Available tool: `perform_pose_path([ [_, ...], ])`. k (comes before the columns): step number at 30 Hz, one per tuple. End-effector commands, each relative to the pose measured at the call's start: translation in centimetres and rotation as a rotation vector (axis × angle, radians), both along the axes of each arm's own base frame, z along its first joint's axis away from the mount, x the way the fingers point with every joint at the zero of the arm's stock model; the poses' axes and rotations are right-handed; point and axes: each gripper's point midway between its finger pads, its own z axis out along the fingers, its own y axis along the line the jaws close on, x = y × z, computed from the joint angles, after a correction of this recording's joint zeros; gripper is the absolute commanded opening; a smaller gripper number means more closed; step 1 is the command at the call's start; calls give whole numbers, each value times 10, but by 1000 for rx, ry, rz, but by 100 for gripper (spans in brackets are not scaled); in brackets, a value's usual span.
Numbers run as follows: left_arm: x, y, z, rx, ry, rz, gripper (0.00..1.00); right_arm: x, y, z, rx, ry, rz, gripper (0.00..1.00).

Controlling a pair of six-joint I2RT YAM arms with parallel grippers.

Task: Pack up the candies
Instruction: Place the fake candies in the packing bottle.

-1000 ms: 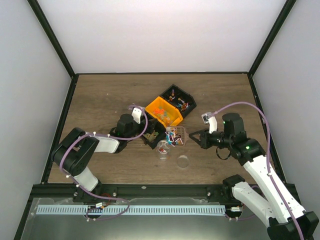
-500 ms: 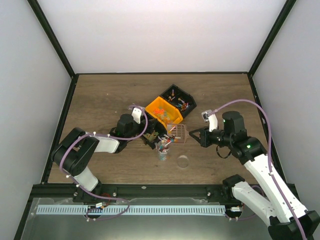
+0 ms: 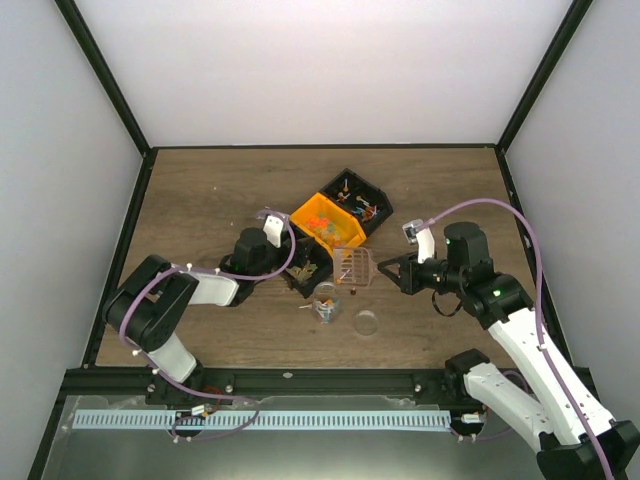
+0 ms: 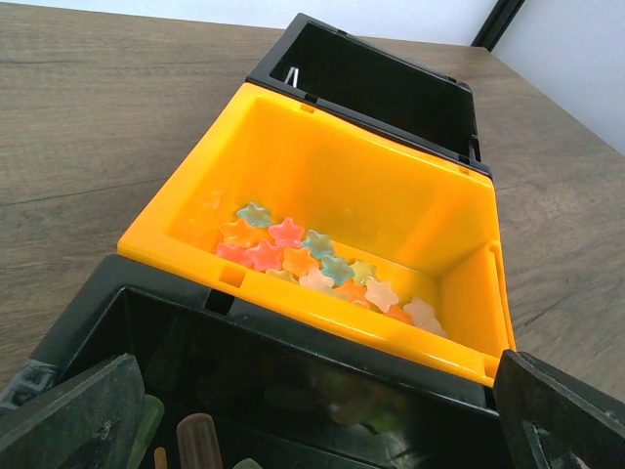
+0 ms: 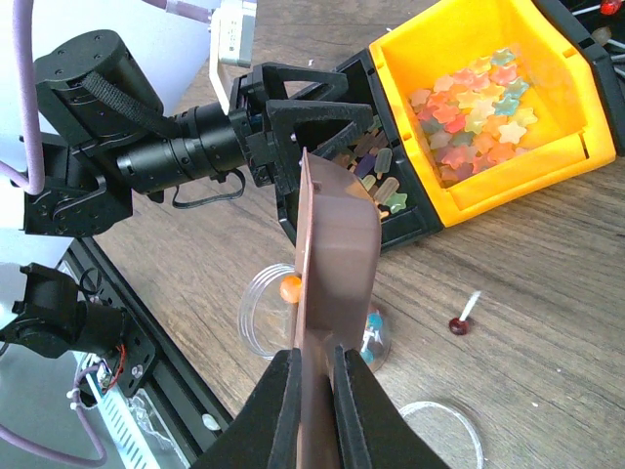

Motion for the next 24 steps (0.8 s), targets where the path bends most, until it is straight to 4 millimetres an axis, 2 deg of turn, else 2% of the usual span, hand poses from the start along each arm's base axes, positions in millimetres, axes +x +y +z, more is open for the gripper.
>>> perform_pose_path([
  [1,-7,0,-21,5,71,-11,100,-1,3,8,13,-26,14,1],
  [13,-7,-1,-21,1,74,-18,100,-2,6,15,11,-29,26,1],
  [24,-6,-2,-21,1,76,-20,100,-2,17,13,-58,-28,26,1],
])
